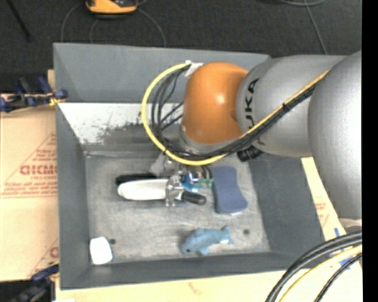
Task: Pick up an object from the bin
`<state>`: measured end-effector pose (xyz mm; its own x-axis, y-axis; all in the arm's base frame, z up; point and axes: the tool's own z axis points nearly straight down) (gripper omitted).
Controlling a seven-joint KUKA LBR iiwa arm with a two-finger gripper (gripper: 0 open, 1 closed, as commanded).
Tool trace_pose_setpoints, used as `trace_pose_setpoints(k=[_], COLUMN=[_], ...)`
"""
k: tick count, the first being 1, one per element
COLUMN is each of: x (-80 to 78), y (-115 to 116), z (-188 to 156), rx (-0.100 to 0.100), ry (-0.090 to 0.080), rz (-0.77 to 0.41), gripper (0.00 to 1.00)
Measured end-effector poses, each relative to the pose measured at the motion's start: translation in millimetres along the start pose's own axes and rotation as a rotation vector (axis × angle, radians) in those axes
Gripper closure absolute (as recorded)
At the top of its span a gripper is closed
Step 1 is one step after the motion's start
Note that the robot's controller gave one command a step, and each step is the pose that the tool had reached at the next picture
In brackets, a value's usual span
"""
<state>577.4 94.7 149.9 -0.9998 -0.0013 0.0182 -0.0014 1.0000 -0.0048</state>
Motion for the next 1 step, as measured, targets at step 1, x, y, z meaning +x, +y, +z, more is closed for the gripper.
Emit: trace_pose_setpoints(k=[1], x=[8.5], y=[37.7], z=[-51.7], rx=[-0.004], ry=[-0.016], rz=[-0.018], gripper=[1.0])
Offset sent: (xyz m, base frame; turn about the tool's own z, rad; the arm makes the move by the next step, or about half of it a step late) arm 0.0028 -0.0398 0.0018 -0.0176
